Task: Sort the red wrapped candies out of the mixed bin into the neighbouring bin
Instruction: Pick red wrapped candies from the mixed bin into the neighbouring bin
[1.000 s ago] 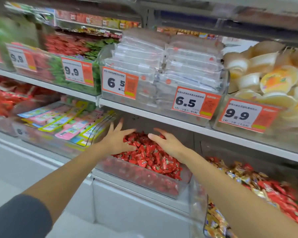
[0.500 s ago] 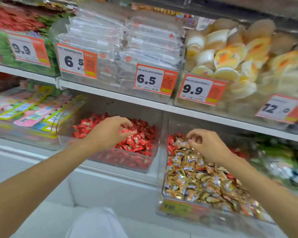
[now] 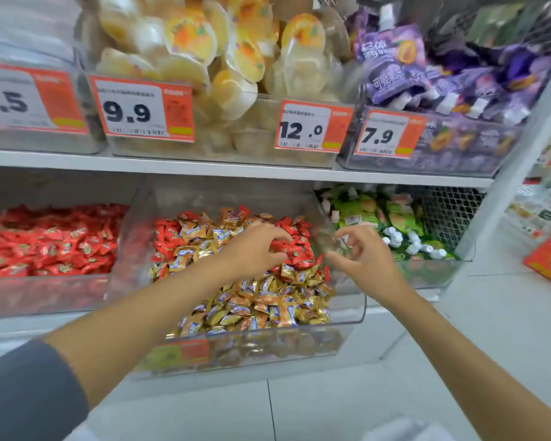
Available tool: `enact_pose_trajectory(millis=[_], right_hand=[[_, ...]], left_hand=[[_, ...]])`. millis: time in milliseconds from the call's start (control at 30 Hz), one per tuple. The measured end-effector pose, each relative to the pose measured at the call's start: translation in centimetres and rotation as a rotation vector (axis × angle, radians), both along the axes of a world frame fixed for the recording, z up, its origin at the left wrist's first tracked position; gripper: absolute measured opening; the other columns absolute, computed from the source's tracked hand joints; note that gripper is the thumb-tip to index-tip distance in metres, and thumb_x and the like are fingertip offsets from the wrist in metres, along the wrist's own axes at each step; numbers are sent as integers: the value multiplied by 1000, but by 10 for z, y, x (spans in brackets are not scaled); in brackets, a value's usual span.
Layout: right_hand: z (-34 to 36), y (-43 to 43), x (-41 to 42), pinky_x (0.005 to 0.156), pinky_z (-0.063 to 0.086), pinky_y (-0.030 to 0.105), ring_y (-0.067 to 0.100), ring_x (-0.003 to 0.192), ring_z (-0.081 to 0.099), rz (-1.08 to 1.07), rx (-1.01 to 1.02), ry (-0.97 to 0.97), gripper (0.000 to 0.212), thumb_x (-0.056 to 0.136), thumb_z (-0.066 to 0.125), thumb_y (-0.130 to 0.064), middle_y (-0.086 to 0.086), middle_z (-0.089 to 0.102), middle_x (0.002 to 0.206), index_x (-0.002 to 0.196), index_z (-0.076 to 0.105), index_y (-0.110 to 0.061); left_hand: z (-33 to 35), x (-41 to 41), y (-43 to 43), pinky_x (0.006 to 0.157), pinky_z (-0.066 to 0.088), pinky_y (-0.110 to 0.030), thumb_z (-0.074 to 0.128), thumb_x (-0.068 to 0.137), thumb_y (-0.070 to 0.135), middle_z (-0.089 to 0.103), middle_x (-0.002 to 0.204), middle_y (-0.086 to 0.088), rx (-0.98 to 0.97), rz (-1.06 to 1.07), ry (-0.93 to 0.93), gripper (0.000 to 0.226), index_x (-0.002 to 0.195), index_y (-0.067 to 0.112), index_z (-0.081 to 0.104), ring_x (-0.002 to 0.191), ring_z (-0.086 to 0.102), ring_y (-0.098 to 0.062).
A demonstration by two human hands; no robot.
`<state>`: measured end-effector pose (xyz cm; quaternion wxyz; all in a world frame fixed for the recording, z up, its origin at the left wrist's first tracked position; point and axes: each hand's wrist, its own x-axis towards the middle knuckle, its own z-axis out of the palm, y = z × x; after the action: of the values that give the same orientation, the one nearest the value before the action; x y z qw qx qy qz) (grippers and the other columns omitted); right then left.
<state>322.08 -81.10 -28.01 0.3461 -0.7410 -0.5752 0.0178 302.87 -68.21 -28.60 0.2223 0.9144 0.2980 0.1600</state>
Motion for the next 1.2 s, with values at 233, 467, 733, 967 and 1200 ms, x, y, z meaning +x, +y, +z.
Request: enact_pose_trajectory(millis=[233, 467, 733, 967, 1200], right_hand=[[-3, 0, -4, 63, 37, 9, -5, 66, 46, 42, 69, 94, 14, 82, 73, -9, -10, 43, 78, 89, 68, -20], [-2, 0, -3, 61, 35, 10, -1, 63, 41, 48, 47, 135, 10, 84, 70, -9, -9, 39, 76, 85, 69, -19], [1, 3, -5, 60, 35, 10, 4, 59, 39, 55, 25, 119, 12, 84, 70, -9, -12, 38, 74, 82, 67, -20], [0, 7, -5, 74, 33, 19, 4, 77, 45, 29, -24, -60, 9, 82, 73, -18, -11, 53, 83, 87, 68, -24], [1, 23, -45, 84, 46, 29, 13, 93, 56, 162, -125, -120, 22, 94, 58, -19, -2, 59, 105, 114, 66, -18]], left_hand=[[-27, 73, 2, 108, 30, -49, 40, 89, 68, 40, 150, -3, 89, -17, 441, 72, 150, 32, 27, 137, 36, -28], [-6, 61, 23, 70, 49, -36, 64, 91, 35, 59, 103, -3, -123, -163, 378, 35, 122, 26, 51, 85, 59, -27], [26, -2, 39, 84, 50, -24, 70, 87, 16, 66, 99, 14, -290, -41, -143, 38, 122, 28, 64, 80, 61, 1], [27, -42, 47, 54, 42, -23, 74, 82, 26, 63, 74, -6, -336, 90, -202, 14, 92, 19, 66, 54, 52, -10], [15, -67, 51, 73, 48, -35, 72, 85, 28, 66, 83, -6, -438, 182, -311, 8, 90, 24, 67, 72, 58, -13]])
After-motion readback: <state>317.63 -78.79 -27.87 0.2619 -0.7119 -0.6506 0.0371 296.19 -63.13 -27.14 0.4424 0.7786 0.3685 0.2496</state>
